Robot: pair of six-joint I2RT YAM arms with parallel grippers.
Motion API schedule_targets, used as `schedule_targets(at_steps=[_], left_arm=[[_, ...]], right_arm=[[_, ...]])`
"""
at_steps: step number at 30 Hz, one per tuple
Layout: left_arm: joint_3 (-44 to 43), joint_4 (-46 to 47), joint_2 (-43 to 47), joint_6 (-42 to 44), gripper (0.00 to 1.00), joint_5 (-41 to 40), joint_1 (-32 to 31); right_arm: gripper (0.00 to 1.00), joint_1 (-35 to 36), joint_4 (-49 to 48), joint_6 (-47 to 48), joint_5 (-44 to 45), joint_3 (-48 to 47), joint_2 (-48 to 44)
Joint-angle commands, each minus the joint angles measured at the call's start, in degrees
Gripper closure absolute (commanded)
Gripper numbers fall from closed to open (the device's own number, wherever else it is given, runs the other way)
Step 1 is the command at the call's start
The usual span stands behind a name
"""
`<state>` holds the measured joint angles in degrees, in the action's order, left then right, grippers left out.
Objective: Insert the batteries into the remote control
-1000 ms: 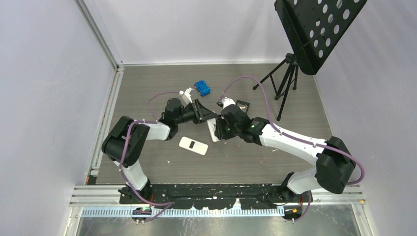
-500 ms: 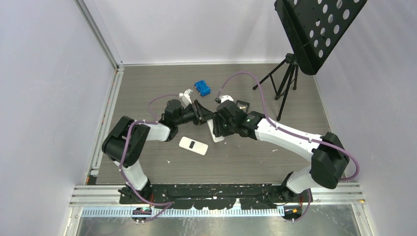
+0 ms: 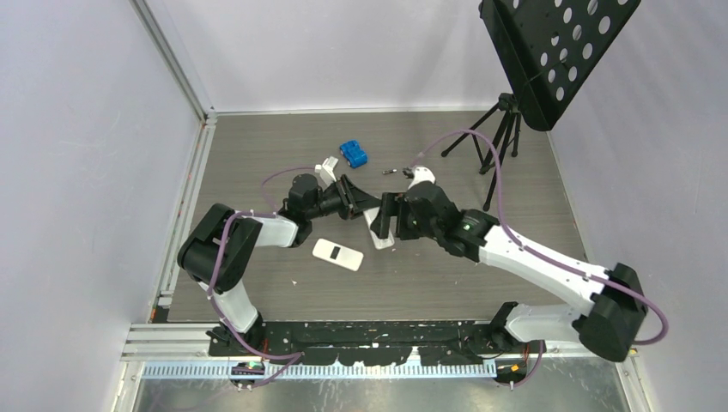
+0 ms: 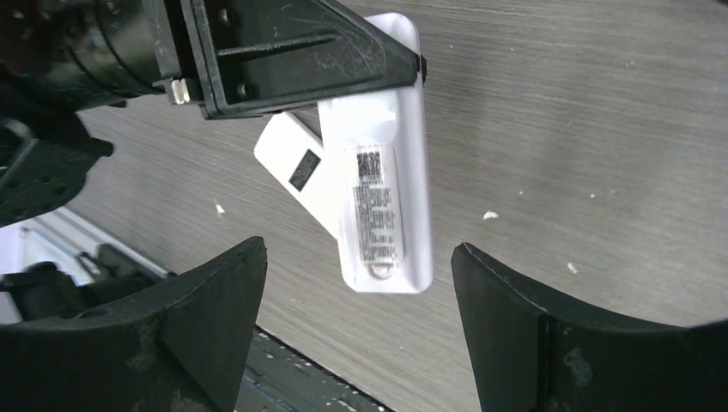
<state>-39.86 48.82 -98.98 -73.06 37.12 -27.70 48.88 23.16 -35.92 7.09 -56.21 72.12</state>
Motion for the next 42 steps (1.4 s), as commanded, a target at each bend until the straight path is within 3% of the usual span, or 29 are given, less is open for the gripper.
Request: schedule_targets(at_steps=[1,5,10,18,24,27,39,42], left_arm=[[-1.51,4.29,2.22,-3.42,1.0,0.78,-0.16],[-1.15,7.58,2.52,-7.42,1.0,1.14,-0.16],[-0.36,14.22,2.41,-13.62,1.0,1.86,-0.16],[0.17,24.79,-0.56,-21.24,1.0,3.13,-0.16],[0.18,26.45,-1.16,-22.45,1.0,3.29,-0.16],[0.21,26.63,-0.77,-22.73,1.0,3.31,-0.16],[0.57,26.1,1.3,-23.12,1.0,3.57,-0.16],[0.36,25.98,1.51,-23.01,1.0,3.56,-0.16]], right_arm=[[0.15,-0.26,-9.8,-11.6,2.71,6.89,-7.63],[0.09,-0.65,-11.57,-20.08,6.39,11.95,-12.42],[0.09,-1.02,-18.34,-25.94,3.93,17.12,-14.94],[0.09,-2.16,-38.16,-30.81,-0.22,25.91,-19.42],[0.1,-2.79,-40.81,-31.54,-1.05,27.18,-20.5],[0.18,-3.62,-40.98,-32.3,-2.3,27.07,-19.78],[0.64,-4.94,-40.7,-30.77,-4.09,26.03,-14.93],[0.69,-5.15,-39.54,-29.5,-3.74,25.54,-14.81]])
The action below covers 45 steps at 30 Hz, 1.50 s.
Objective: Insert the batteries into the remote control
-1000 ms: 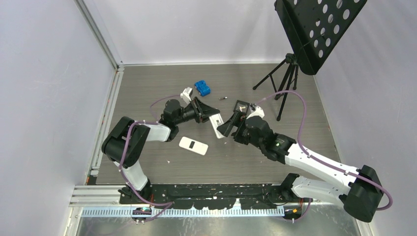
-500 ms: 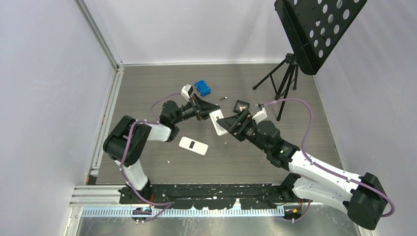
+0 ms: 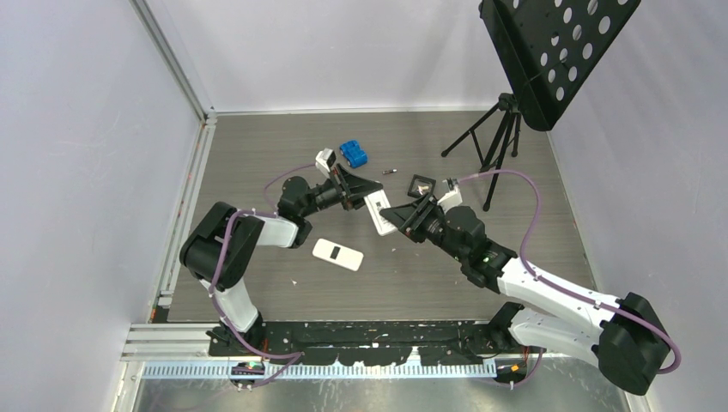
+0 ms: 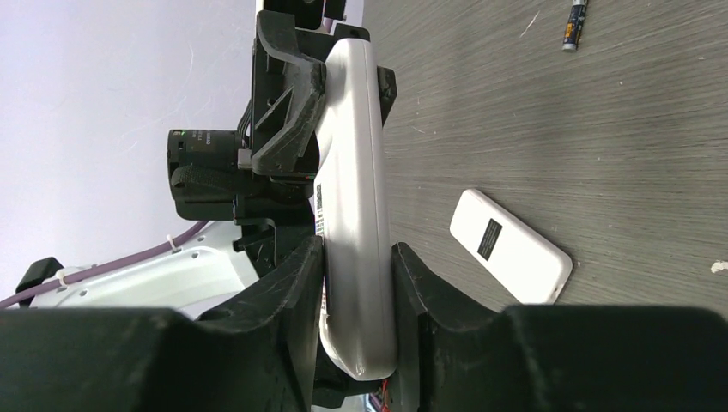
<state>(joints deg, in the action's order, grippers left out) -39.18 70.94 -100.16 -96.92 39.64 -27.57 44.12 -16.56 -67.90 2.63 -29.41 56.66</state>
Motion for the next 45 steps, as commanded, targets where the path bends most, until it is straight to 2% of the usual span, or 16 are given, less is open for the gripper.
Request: schedule_targets(at_steps=[1,5,7,11,14,17,22,25,28,33,36,38,41,45], left_arm=[[-0.35,3.79,2.72,0.97,1.0,1.12,-0.29],[-0.55,2.48,3.02,2.7,1.0,1.81,-0.24],[-0.71,2.2,3.25,3.65,1.0,2.95,-0.29],[-1.37,1.78,4.36,5.5,1.0,6.58,-0.29],[-2.06,-0.09,5.68,7.74,1.0,10.09,-0.29],[-2.69,-1.46,7.41,9.3,1.0,13.16,-0.29],[-3.6,-1.98,9.43,10.27,1.0,15.34,-0.29],[-3.88,-2.75,9.77,10.7,1.0,15.38,-0.29],[-3.89,-4.43,10.21,11.64,0.97,14.63,-0.29],[-3.87,-14.23,13.25,18.4,0.7,11.42,-0.29],[-4.59,-29.36,17.67,28.23,0.41,7.69,-0.29],[-5.67,-41.02,20.7,36.3,0.27,2.8,-0.16],[-6.51,-54.24,24.2,43.39,0.17,-7.01,1.01],[-5.65,-62.55,27.05,46.62,0.05,-15.08,4.5]], right_arm=[[0.67,-0.5,0.14,3.16,0.62,-1.29,0.56],[0.36,-0.62,1.49,8.31,-1.77,-2.69,-0.28],[0.27,-1.01,1.36,10.89,-5.63,-3.01,-1.09],[0.23,-2.48,1.05,16.18,-13.68,-3.89,-1.52],[0.23,-3.57,-0.18,18.23,-20.38,-4.14,-0.81],[0.29,-4.1,-1.59,19.0,-24.19,-4.61,0.75],[0.48,-4.2,-4.59,18.88,-26.33,-5.73,3.81],[0.55,-4.22,-5.87,18.66,-27.3,-6.56,5.58],[0.66,-4.23,-7.99,17.75,-28.57,-6.79,6.94],[0.84,-4.3,-5.7,18.02,-26.71,-7.58,6.79],[0.89,-4.34,0.39,20.39,-22.97,-8.76,6.1],[0.9,-4.4,5.95,22.38,-20.23,-9.59,5.85],[0.93,-4.54,12.72,24.81,-14.67,-10.07,5.19],[0.96,-5.04,26.64,28.53,-1.96,-12.48,5.28]])
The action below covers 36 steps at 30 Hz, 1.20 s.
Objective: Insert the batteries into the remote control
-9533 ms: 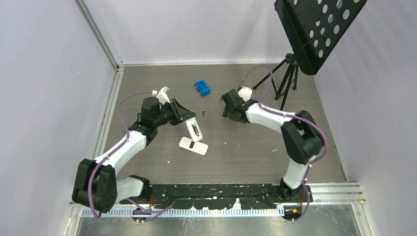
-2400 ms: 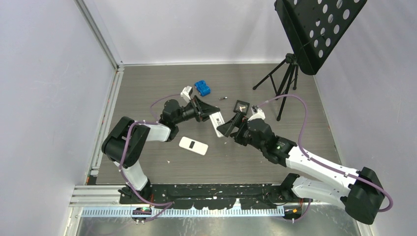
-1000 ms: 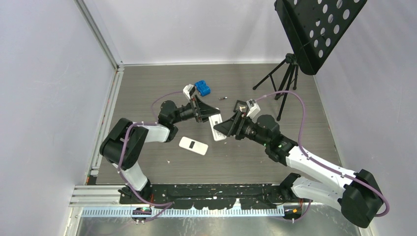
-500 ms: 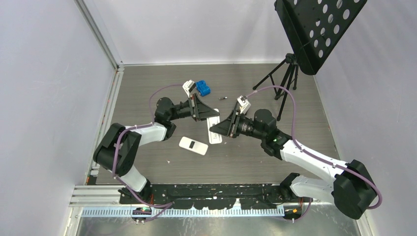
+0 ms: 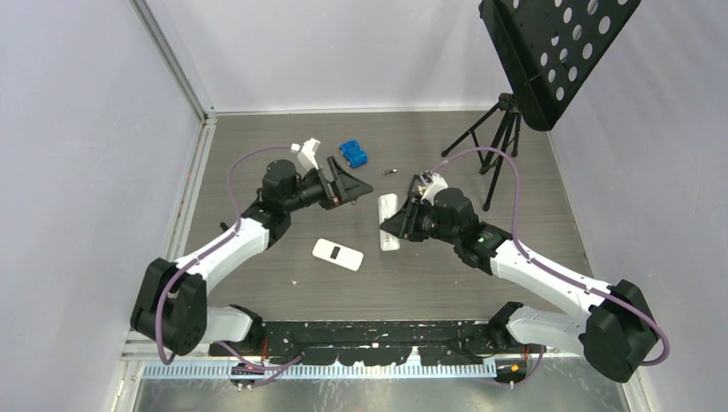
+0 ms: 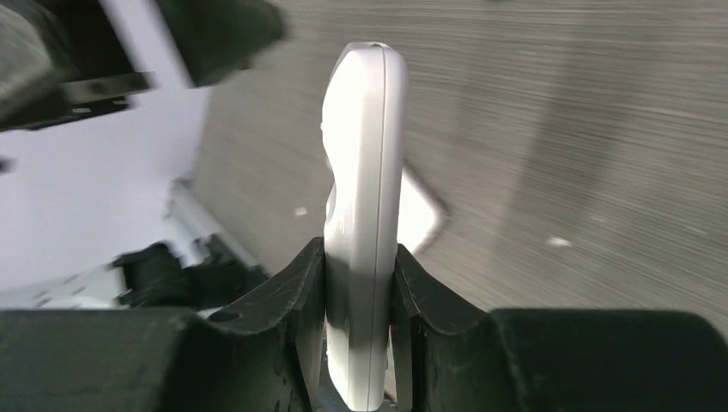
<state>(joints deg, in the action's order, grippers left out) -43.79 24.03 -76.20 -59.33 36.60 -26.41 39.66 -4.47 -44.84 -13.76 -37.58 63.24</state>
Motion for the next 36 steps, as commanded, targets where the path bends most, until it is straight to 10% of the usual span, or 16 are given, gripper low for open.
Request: schedule_targets(at_steps=[1,7,15,24,36], left_arm=[[-0.77,-17.98,3.55,9.77,0.03,-14.05,4.17],[-0.41,-30.79,7.9,14.27,0.0,-24.19,9.18],[0.35,-36.47,14.82,17.63,0.0,-30.18,12.61],[0.24,-37.72,14.53,18.38,0.0,-28.01,12.79],[0.11,-37.74,13.99,18.43,0.0,-27.17,12.88]], right_arm=[[0.97,-0.55,18.39,6.55,21.83,-5.47,-0.79],[0.99,-0.77,38.82,11.2,49.09,-13.65,7.21],[1.0,-2.89,47.22,10.53,61.98,-17.39,19.49],[0.98,-3.65,50.49,12.76,63.29,-21.97,32.55],[0.63,-4.33,51.55,15.15,56.36,-25.77,39.93]])
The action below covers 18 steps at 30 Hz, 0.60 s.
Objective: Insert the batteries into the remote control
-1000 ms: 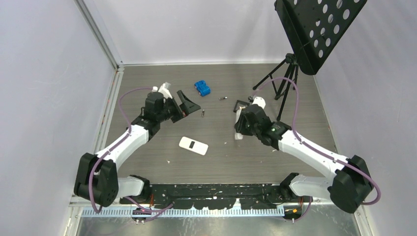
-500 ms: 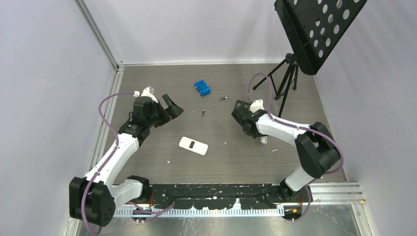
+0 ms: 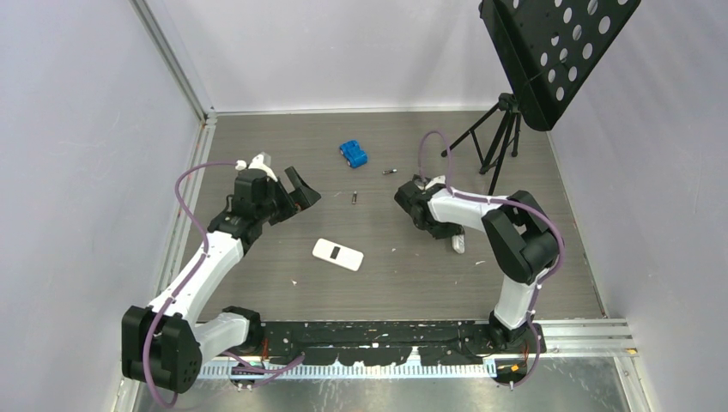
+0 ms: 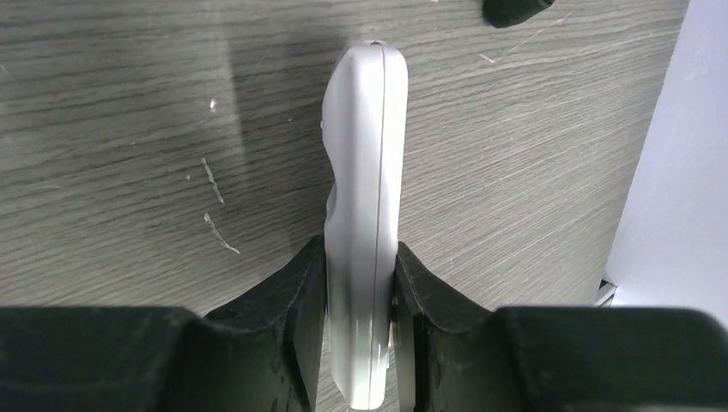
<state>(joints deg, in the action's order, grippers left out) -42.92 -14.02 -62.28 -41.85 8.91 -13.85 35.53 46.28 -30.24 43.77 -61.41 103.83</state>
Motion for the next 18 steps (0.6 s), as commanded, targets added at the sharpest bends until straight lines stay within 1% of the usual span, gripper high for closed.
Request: schedule_targets(at_steps=[1,4,5,6,10,13,16,18], left_arm=[[-0.76,0.24,0.1,1.03,0.0,0.5,0.36],[-1.06,0.03,-0.01,1.36,0.0,-0.03,0.4],[-1.22,-0.26,-0.09,1.53,0.0,-0.5,0.4],[-1.47,-0.74,-0.25,1.69,0.0,-1.04,0.48],[-2.24,-2.41,-0.41,2.58,0.0,-2.91,0.7],[-2.46,-3.14,0.27,3.11,0.0,-4.41,0.92],[-2.37,-3.5,1.3,3.58,0.0,-6.36,0.97],[-2.39,-4.14,1.87,3.73,0.0,-8.19,1.09]], right_arm=[[0.59,-0.2,0.25,0.88,-2.12,-1.53,-1.6],[0.48,-0.2,-1.8,1.84,-7.74,-0.47,-4.56],[0.4,-0.12,-2.27,2.21,-9.6,-0.3,-5.51],[0.35,-0.11,-2.57,2.5,-11.09,-0.29,-6.53],[0.24,0.71,-3.85,4.14,-15.81,-0.79,-10.4],[0.21,3.63,-6.81,7.48,-20.83,-1.21,-14.44],[0.2,8.89,-13.82,11.16,-30.64,-0.62,-17.14],[0.19,13.09,-18.26,12.52,-36.82,-0.8,-16.76]])
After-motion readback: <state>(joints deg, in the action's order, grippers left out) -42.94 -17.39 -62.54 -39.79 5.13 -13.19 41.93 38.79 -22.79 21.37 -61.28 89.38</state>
